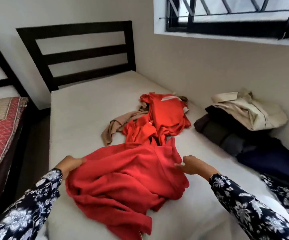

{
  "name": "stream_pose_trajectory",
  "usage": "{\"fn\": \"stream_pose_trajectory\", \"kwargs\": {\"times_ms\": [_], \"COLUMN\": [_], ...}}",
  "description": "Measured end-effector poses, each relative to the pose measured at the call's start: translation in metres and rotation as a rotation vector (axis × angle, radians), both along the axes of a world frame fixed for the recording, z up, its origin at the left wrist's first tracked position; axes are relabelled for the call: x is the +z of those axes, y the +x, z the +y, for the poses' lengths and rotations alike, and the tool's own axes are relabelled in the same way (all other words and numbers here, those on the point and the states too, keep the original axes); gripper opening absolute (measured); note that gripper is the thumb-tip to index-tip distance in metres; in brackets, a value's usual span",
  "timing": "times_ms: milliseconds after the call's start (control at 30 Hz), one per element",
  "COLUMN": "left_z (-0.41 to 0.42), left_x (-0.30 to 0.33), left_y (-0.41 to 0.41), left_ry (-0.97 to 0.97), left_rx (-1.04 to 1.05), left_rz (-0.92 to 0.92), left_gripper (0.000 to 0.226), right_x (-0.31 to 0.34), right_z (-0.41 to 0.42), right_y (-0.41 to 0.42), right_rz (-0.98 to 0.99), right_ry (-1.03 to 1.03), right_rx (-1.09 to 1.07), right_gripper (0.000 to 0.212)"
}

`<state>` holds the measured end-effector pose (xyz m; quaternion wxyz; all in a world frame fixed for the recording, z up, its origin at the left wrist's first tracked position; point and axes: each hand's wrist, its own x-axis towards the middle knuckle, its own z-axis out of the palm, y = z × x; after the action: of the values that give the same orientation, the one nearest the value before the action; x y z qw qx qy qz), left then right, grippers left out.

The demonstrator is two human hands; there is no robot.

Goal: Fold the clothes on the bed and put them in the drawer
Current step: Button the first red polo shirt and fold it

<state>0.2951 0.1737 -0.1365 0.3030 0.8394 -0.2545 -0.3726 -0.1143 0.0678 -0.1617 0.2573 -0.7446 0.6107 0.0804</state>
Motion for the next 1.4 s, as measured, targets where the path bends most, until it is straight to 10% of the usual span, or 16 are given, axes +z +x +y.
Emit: {"fn": "stream_pose_trajectory", "kwargs": {"times_ms": [100, 200, 433, 533, 633, 833, 1100, 1267, 1400], "left_z": [-0.003, -0.023, -0.091, -0.11, -0.117, -0.115, -0.105, -0.096, -0.089], "left_x": [-0.028, -0.026, -0.032, -0.049, -0.059, -0.068, -0.011, 0.066, 0.119], "left_y": [0.013, -0.014, -0.107, -0.138, -0.153, -0.155, -0.12, -0.11, -0.109], "left_ry": [0.246, 0.092, -0.293, -0.234, -0.119, -0.1, -0.694, -0.929, -1.089], "left_rx": [-0.13, -0.284, -0.856, -0.971, -1.027, -1.032, -0.73, -0.671, -0.576], "left_rz": [-0.321, -0.566, -0.538, -0.574, -0.718, -0.873, -0.575, -0.631, -0.691], "left_gripper": [0.057, 0.047, 0.05, 0.061, 0.071, 0.054, 0.034, 0.023, 0.025], "right_x": [-0.003, -0.015, -0.027, -0.032, -0.039, -0.01, 0.032, 0.056, 0.08], "right_z": [0.018, 0.029, 0.052, 0.057, 0.057, 0.056, 0.04, 0.027, 0.032], "right_y": [0.014, 0.023, 0.011, 0.005, 0.004, 0.0, -0.012, -0.004, 0.006], "right_rz": [0.007, -0.002, -0.162, -0.301, -0.474, -0.879, -1.262, -1.29, -1.198], "right_ry": [0.119, 0.096, 0.111, 0.244, 0.35, 0.369, 0.241, 0.224, 0.221], "right_rx": [0.008, 0.031, -0.029, -0.164, -0.33, -0.348, -0.225, -0.256, -0.122], "right_gripper": [0.076, 0.069, 0.077, 0.09, 0.058, 0.029, 0.038, 0.063, 0.044]}}
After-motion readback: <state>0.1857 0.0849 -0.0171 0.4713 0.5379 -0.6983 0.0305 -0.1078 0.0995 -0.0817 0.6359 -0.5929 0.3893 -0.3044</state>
